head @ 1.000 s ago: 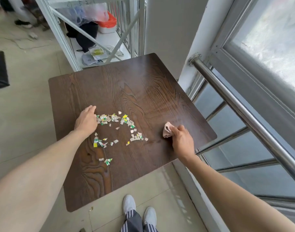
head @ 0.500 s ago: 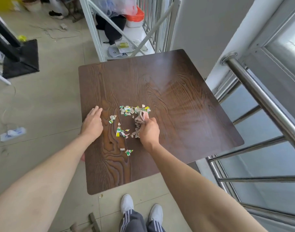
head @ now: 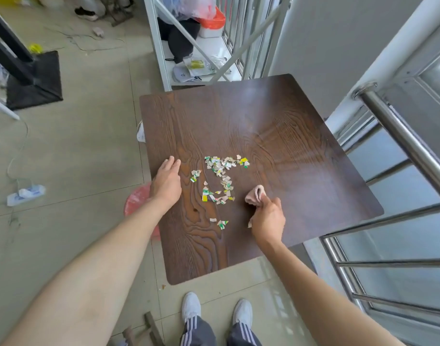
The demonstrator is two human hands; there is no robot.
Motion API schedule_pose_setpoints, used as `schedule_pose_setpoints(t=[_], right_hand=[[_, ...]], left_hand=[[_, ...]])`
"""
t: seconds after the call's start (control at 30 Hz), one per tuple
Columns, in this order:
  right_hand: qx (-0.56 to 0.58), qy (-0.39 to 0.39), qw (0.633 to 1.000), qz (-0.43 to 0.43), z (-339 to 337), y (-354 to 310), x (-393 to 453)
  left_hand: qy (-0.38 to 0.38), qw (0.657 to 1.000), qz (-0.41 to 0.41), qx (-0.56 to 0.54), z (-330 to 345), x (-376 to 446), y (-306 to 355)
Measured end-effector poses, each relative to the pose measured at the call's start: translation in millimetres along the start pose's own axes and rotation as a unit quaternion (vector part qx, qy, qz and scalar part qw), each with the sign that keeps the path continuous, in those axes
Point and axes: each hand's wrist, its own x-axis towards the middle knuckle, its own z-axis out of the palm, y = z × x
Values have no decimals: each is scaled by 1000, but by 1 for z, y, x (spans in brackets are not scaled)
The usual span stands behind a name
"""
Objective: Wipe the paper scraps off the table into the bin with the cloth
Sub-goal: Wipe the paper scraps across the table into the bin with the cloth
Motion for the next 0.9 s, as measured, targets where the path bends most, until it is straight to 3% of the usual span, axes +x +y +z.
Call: schedule_pose_setpoints(t=[0.2, 0.47, 0.6, 0.67, 0.77, 0.9], right_hand=[[55, 17, 997, 48, 36, -57, 7], [120, -76, 988, -56, 41, -96, 30], [59, -20, 995, -81, 18, -76, 19], [7, 12, 998, -64, 7, -58, 4], [-34, -1, 999, 0, 5, -40, -32], [24, -1, 995, 96, 29, -54, -74]], left_hand=[[-2, 1000, 23, 6, 4, 4, -9], [-9, 999, 44, 14, 5, 5, -14], [-16, 999, 49, 13, 1, 3, -14], [-22, 998, 52, 18, -3, 2, -13], [-30, 998, 57, 23, -7, 2, -13], [-30, 997, 65, 5, -9, 1, -16]])
